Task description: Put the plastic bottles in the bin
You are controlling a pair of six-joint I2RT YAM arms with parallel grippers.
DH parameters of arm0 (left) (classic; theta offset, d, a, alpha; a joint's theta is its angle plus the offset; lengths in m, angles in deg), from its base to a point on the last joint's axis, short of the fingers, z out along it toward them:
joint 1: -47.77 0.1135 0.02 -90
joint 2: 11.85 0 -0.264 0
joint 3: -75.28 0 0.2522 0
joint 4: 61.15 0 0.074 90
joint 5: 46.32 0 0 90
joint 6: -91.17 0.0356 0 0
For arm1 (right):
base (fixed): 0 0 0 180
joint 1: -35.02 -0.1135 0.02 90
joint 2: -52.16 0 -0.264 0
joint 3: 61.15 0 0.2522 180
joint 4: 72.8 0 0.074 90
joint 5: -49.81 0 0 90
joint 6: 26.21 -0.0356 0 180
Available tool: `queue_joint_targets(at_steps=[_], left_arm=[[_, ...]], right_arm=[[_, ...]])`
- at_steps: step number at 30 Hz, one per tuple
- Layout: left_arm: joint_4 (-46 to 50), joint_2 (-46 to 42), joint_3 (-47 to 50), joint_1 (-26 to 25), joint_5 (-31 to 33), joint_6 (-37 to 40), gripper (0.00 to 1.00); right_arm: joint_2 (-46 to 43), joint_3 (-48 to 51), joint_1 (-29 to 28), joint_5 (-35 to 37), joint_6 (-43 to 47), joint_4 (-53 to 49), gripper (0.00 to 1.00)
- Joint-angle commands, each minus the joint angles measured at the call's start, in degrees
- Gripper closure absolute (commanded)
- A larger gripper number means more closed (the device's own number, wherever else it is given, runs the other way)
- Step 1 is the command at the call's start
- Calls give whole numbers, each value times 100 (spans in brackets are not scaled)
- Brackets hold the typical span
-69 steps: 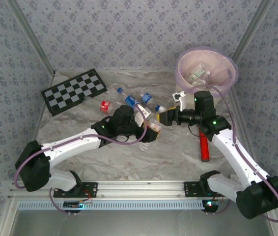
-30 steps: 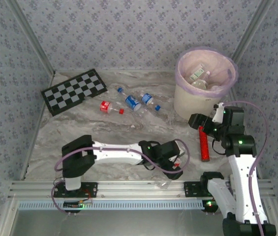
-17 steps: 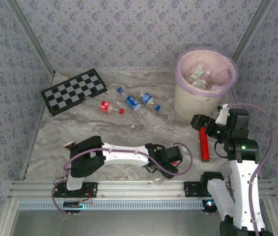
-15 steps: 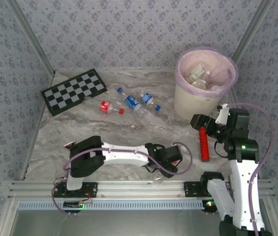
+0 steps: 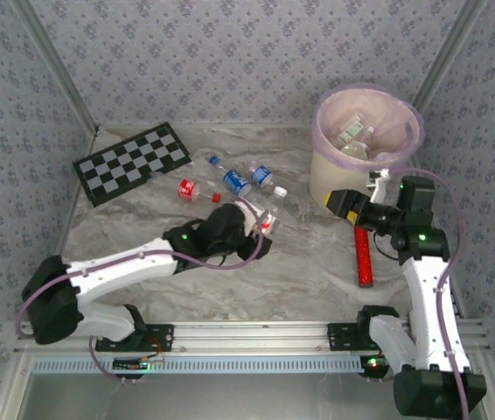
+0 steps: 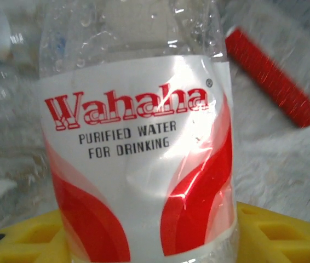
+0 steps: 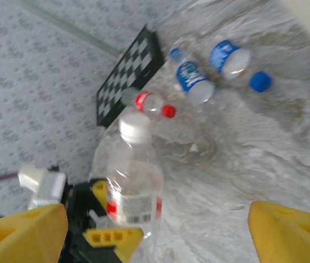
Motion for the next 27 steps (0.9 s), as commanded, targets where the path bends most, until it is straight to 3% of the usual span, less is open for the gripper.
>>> queue_joint_targets(at_steps=[1, 5, 10, 23, 27], left_arm=[[-1337, -117, 358, 283, -746, 269, 43], [-1472, -92, 312, 318, -1075, 404, 43], [-1691, -44, 291, 318, -1449, 442, 43], [-1804, 343, 63, 318, -1586, 436, 42], [-1843, 366, -12, 318, -1676, 418, 42]], right_arm=[[93, -51, -641, -333, -327, 907, 13], [479, -218, -1488, 644, -298, 1095, 8], [1085, -544, -1810, 1273, -212, 1324, 10], [1564, -724, -2095, 948, -335, 1635, 34], [1567, -794, -2116, 1116, -209, 1473, 37]])
